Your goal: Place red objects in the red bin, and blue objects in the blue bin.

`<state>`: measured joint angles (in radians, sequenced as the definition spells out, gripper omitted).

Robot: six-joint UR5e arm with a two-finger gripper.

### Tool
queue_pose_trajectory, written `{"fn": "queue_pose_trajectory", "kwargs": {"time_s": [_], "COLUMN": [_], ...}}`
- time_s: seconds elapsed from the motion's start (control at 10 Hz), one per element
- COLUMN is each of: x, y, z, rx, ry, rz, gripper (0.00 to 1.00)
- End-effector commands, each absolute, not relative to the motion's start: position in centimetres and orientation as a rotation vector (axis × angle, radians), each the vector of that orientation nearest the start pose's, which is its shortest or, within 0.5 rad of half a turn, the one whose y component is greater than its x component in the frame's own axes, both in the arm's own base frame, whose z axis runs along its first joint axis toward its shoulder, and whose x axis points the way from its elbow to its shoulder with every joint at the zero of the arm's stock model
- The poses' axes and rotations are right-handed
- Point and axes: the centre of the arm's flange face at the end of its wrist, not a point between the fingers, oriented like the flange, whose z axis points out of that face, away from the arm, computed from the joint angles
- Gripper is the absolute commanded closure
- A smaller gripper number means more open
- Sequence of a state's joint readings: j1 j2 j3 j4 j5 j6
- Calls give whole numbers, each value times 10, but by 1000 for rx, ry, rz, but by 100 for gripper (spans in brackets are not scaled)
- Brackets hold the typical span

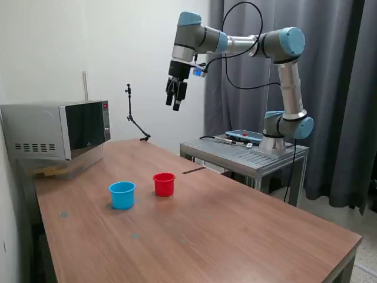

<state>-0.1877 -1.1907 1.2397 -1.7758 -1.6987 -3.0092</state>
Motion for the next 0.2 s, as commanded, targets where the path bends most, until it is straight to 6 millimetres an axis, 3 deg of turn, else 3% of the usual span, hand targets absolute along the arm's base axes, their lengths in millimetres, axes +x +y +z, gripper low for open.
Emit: {"fn": "queue_pose_trajectory", "kwargs": {"time_s": [0.0,0.1], "x": [-635,-618], "y": [-2,-5], "z": [474,490], "rx": [-1852,-1882], "ry": [2506,2496], "rz": [270,290], "gripper": [0,0]}}
